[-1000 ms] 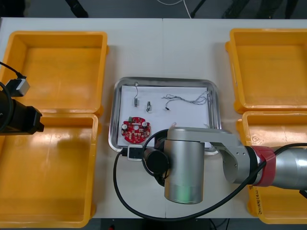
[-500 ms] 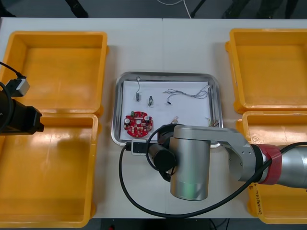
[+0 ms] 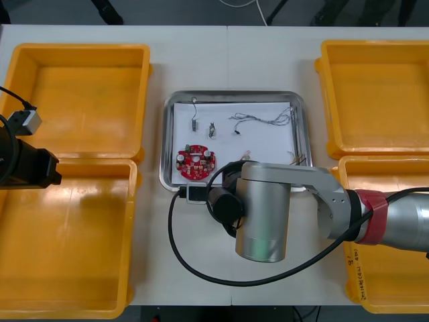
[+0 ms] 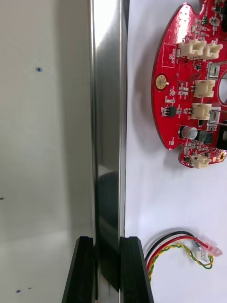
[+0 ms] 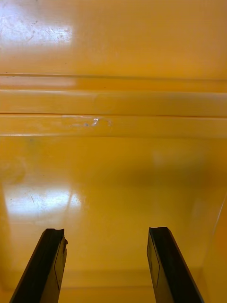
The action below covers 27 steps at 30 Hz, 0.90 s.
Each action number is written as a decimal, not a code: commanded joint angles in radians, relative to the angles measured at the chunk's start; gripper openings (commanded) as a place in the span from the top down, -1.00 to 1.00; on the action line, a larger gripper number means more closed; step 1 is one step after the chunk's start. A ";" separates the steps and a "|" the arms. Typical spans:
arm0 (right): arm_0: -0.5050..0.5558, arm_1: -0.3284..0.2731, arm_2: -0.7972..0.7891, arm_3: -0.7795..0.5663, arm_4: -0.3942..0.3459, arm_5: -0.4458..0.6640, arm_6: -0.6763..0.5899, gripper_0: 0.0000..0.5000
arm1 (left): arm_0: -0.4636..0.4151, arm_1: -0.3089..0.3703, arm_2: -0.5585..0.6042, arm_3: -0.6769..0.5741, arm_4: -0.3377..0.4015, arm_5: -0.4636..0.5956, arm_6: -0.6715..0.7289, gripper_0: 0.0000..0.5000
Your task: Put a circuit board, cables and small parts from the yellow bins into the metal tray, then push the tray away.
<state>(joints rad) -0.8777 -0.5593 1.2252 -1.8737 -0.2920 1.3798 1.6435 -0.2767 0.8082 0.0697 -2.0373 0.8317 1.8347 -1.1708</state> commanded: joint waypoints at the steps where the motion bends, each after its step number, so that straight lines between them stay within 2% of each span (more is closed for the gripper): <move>1: -0.056 0.013 -0.041 0.039 -0.015 -0.007 0.033 1.00 | 0.019 -0.011 0.033 -0.030 0.007 -0.003 -0.079 -1.00; 18: -0.196 0.013 -0.052 0.154 -0.151 -0.041 0.062 1.00 | 0.019 -0.011 0.033 -0.030 0.007 -0.003 -0.079 -1.00; 27: -0.224 0.021 -0.052 0.202 -0.147 -0.093 0.099 1.00 | 0.019 -0.011 0.033 -0.030 0.007 -0.003 -0.079 -1.00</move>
<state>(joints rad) -1.0449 -0.5530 1.2042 -1.6796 -0.4397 1.3095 1.7021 -0.2767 0.8082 0.0697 -2.0373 0.8317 1.8347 -1.1708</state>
